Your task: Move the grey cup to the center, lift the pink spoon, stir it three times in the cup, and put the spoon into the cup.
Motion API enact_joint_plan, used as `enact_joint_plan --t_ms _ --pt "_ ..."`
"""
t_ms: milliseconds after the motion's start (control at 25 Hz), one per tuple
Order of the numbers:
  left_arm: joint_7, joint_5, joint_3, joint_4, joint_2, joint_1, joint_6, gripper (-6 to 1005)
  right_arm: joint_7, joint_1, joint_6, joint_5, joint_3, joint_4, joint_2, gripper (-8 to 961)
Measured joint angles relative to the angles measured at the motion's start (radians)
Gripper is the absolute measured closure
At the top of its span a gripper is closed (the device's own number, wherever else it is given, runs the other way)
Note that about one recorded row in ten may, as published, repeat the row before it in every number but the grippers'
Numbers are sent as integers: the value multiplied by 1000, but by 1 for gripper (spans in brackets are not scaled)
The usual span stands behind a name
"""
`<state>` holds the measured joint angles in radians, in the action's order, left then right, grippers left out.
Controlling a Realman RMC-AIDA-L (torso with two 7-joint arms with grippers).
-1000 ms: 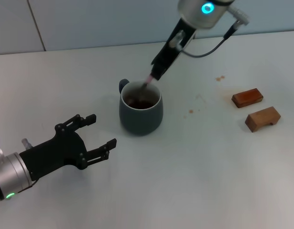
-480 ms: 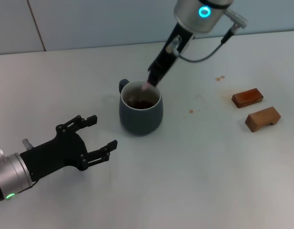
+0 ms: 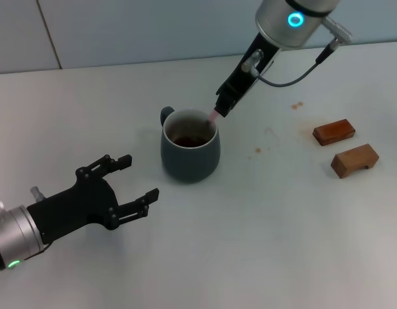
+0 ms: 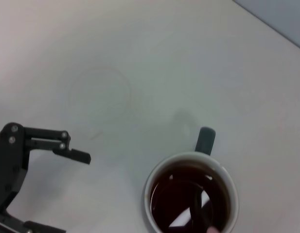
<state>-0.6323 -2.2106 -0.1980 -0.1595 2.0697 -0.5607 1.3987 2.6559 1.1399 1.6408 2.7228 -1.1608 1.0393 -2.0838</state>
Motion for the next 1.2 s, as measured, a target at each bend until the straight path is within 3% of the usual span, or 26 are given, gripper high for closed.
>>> enact_joint_plan --t_ms 200,280,320,360,480,520,560,680,720,760,880,920,960,1120,1200 --pt "-4 2 0 0 1 -3 1 148 3 -121 -49 -128 -47 133 0 805" --pt "-8 2 0 -1 1 -3 1 148 -9 -190 -69 -207 -46 208 2 726" --pt "-8 2 0 -1 1 -3 2 148 -42 -275 -86 -281 -49 296 3 687" --pt "-8 2 0 -2 0 -3 2 148 -42 -275 -86 -281 -49 296 3 647" --pt "-9 3 0 -3 0 -6 2 148 -128 -434 -139 -396 -77 430 2 523" --pt "-9 4 0 -4 0 -8 2 148 -231 -574 -208 -495 -118 513 2 478" --pt "-9 4 0 -4 0 -8 2 148 -231 -574 -208 -495 -118 513 2 432" --pt "-10 6 0 -7 -1 -9 2 148 -469 -789 -322 -635 -182 562 2 310" --pt "-10 6 0 -8 0 -9 2 148 -620 -901 -391 -719 -215 542 -1 279" --pt "-10 6 0 -9 0 -10 2 148 -620 -901 -391 -719 -215 542 -1 247" --pt "-10 6 1 -9 0 -11 2 149 -784 -1005 -445 -860 -229 444 -1 152" --pt "-10 7 3 -9 0 -11 2 149 -877 -1028 -450 -958 -218 353 2 148" --pt "-10 7 3 -9 0 -11 2 149 -877 -1028 -450 -958 -218 353 2 145" --pt "-4 9 8 -4 0 -13 -4 149 -1161 -1012 -448 -1174 -156 72 3 130" --pt "-2 9 8 -2 1 -14 -5 149 -1201 -1003 -445 -1203 -143 29 4 123"
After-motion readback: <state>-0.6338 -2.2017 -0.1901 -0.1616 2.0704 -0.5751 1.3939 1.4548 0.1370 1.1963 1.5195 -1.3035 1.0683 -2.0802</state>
